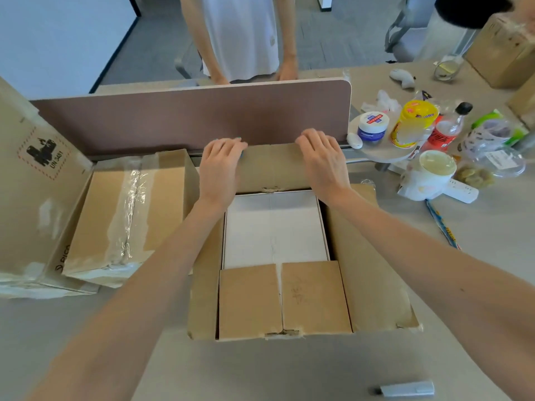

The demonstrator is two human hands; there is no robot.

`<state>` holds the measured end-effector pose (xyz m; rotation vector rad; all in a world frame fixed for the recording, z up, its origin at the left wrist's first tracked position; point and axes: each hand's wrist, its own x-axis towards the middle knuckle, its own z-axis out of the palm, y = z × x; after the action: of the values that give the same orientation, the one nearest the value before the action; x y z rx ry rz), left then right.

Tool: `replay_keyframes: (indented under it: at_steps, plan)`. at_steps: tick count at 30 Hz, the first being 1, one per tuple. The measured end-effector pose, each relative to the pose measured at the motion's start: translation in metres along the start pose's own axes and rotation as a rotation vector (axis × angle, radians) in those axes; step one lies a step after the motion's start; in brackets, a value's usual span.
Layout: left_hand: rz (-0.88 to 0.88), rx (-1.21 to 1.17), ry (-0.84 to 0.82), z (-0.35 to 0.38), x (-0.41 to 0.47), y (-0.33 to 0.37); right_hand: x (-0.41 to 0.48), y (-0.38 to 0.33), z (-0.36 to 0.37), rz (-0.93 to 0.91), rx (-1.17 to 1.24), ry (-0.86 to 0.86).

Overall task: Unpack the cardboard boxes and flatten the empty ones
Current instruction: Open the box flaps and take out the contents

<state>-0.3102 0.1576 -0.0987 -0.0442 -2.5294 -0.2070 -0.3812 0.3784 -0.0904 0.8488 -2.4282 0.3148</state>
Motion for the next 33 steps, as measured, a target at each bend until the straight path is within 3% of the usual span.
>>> replay_keyframes:
  at_steps: [6,10,23,29,33]
  plan:
    - [-0.039,0.111,-0.356,0.038,-0.005,-0.017,-0.002,0.006,0.029,0.091,0.091,-0.415]
    - [-0.027,0.062,-0.447,0.054,-0.025,-0.017,-0.022,0.006,0.041,0.073,0.134,-0.521]
    - [-0.110,-0.070,-0.564,0.060,-0.057,-0.008,-0.054,-0.001,0.047,0.058,0.095,-0.672]
    - [0.000,0.020,-0.496,0.026,-0.089,0.009,-0.080,-0.007,0.013,0.088,0.252,-0.680]
    - [0.042,-0.035,-0.544,-0.001,-0.127,0.031,-0.117,-0.016,-0.010,0.051,0.290,-0.693]
